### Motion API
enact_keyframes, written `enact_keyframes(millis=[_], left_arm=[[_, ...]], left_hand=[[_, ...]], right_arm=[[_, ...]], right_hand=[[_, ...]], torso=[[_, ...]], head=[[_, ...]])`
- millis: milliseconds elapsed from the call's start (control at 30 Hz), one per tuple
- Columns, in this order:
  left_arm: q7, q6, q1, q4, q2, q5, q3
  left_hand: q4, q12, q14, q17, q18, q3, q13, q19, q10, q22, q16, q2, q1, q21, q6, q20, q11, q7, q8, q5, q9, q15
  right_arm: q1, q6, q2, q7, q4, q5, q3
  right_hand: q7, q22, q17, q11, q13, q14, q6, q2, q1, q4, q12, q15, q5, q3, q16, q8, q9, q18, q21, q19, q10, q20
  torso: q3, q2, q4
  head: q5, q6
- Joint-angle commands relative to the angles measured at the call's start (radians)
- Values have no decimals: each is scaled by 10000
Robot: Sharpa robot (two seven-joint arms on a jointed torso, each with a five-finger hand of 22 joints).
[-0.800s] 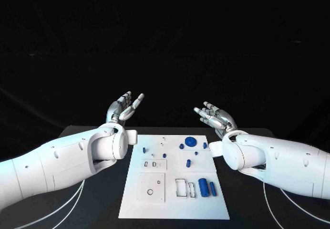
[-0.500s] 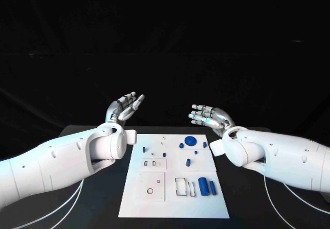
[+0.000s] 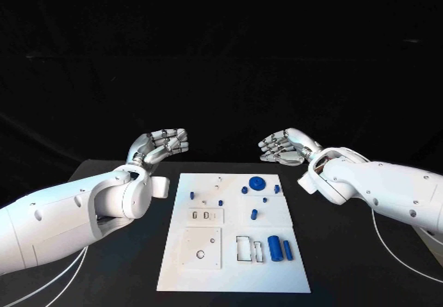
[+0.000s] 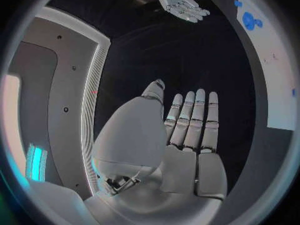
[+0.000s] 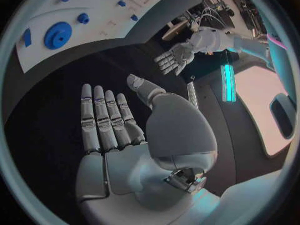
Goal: Assemble the parts on the task board
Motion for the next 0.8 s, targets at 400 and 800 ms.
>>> enact_keyframes(millis=[400, 800], left_arm=[[-275, 959, 116, 1626, -895, -704, 120], [-368, 817, 160, 2241, -1125, -652, 180]], left_hand=[[248, -234, 985, 301, 204, 307, 4, 855, 1086, -91, 210, -313, 364, 234, 625, -169, -172, 115, 159, -12, 67, -211], [262, -321, 916, 306, 201, 281, 5, 873, 1040, -118, 147, -360, 290, 220, 617, -154, -144, 140, 143, -53, 63, -184]], right_arm=[[421, 1502, -193, -2857, 241, -6282, 52], [481, 2054, -75, -3577, 205, -7334, 65]], right_hand=[[-543, 894, 2629, -1030, 599, 3929, 1690, -958, -687, -242, 13, -1354, 685, -125, 1965, 394, 1107, 200, 1809, 3021, 2861, -1239], [-531, 6742, 8271, -1051, 1230, 5610, 1317, -1030, -573, 299, -578, -1552, 177, -962, 9189, -190, 1758, -324, 7725, 4576, 2235, -1597]], torso=[[-74, 794, 225], [-121, 1060, 371]], head=[[-309, 210], [-426, 265]])
